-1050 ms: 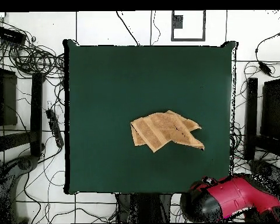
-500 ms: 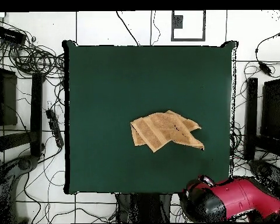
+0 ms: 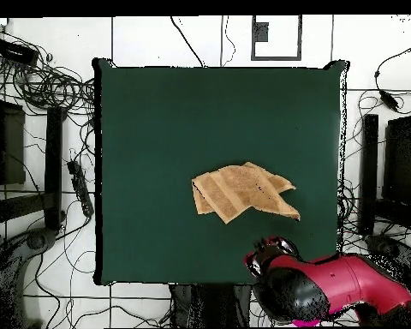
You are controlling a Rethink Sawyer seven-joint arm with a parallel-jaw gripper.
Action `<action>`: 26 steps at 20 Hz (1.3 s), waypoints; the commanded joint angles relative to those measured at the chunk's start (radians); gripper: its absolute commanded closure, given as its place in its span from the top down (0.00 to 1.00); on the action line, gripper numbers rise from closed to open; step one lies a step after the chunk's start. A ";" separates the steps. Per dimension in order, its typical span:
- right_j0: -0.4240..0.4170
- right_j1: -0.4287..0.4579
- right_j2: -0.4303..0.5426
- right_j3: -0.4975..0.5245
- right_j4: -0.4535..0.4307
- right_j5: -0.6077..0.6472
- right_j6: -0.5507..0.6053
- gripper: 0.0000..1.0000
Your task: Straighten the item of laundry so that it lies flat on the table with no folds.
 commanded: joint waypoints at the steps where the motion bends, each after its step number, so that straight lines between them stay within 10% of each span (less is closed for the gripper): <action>1: 0.191 0.081 -0.088 -0.058 -0.018 -0.089 0.189 0.00; 11: 0.578 0.282 -0.540 -0.368 0.016 -0.247 0.475 0.00; 26: 0.710 0.462 -0.654 -0.481 0.154 -0.415 0.428 0.00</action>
